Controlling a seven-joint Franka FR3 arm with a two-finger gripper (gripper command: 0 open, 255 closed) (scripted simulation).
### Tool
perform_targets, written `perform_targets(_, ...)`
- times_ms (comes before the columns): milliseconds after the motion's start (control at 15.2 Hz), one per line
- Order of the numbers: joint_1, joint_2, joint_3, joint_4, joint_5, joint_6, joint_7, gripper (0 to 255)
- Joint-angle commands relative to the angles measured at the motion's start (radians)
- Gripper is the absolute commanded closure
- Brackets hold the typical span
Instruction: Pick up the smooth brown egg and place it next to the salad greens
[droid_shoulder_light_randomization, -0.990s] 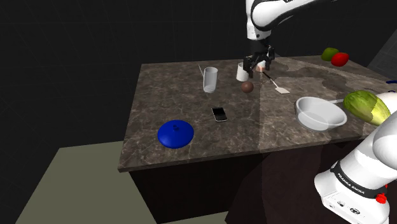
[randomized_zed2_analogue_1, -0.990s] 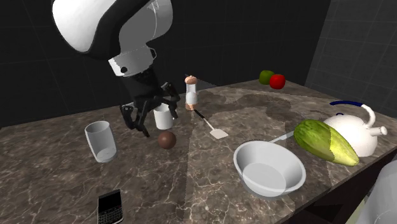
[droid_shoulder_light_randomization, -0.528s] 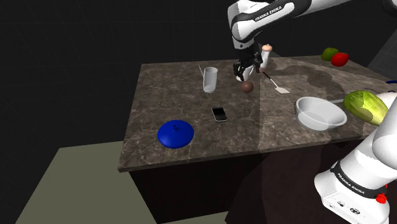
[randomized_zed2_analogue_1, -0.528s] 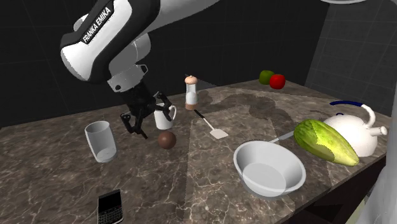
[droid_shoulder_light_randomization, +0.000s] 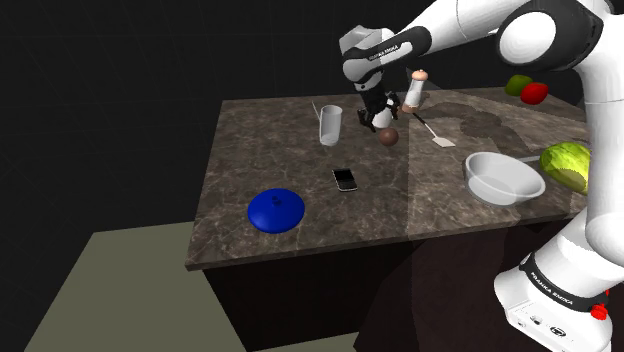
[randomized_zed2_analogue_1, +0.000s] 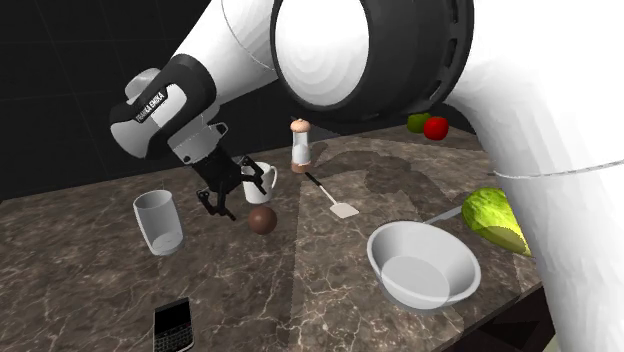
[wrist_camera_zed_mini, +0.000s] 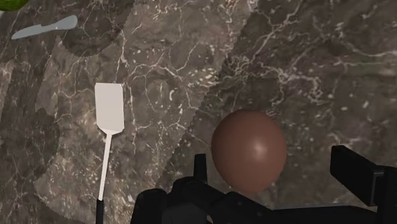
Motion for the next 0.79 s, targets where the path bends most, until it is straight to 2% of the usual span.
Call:
perform_targets(0, -0.001, 0.117, -0.017, 0.136, -0.012, -0.043, -0.002, 0)
perform_targets(66, -0.001, 0.141, -0.021, 0.167, -0.014, -0.054, -0.003, 0)
perform_targets(528, -0.019, 0.123, -0.026, 0.053, -0.024, 0.043, 0.012, 0)
perform_targets(726, -0.02, 0.122, -0.026, 0.044, -0.025, 0.05, 0.013, 0)
